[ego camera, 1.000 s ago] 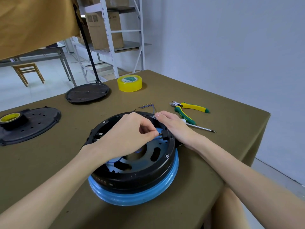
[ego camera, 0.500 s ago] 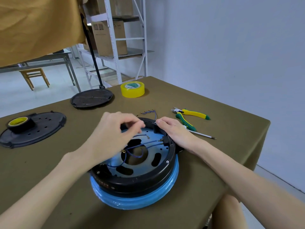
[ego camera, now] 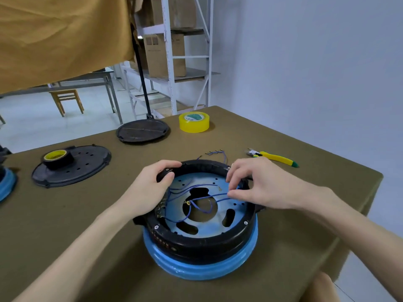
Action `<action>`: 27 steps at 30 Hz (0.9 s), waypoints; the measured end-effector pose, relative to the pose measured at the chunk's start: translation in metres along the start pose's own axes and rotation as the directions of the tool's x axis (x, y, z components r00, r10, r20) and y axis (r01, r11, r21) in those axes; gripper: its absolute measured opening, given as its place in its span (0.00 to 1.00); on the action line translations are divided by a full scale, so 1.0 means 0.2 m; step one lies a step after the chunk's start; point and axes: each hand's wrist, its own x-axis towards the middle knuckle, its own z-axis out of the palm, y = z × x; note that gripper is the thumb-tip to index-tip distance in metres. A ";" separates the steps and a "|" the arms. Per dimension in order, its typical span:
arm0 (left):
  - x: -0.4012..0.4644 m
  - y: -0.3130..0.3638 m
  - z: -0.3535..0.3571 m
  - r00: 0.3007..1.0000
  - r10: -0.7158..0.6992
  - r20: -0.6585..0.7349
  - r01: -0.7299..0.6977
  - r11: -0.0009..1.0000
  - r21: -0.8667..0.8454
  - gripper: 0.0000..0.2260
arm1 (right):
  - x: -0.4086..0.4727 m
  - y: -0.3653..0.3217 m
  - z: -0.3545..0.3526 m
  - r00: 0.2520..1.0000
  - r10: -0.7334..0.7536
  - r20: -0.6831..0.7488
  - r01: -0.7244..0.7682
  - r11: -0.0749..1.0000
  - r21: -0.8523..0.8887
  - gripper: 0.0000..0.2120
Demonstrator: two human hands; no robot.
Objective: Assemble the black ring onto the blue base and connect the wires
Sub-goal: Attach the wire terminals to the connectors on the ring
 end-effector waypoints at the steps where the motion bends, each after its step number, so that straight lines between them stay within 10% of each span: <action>1: 0.00 0.00 0.00 1.000 -0.001 -0.011 0.000 1.000 -0.011 0.14 | 0.00 0.00 -0.02 1.000 0.003 0.027 -0.004 1.000 0.015 0.03; 10: -0.01 0.00 0.04 0.999 -0.018 -0.050 0.016 0.999 -0.042 0.12 | 0.01 0.03 -0.08 0.988 0.065 0.138 -0.066 0.998 0.002 0.05; 15: -0.01 -0.01 0.04 0.998 -0.005 -0.063 0.002 0.999 -0.051 0.16 | 0.22 0.08 -0.08 0.979 0.182 -0.087 -0.154 0.953 0.261 0.12; 21: -0.02 -0.01 0.03 0.999 -0.023 -0.038 0.023 1.000 0.005 0.21 | 0.61 0.32 0.04 0.834 0.551 -0.011 -0.551 0.834 -0.030 0.17; 27: -0.02 0.01 0.02 0.999 0.000 -0.038 -0.001 0.999 -0.036 0.18 | 0.68 0.36 0.12 0.798 0.594 -0.101 -0.602 0.783 -0.158 0.05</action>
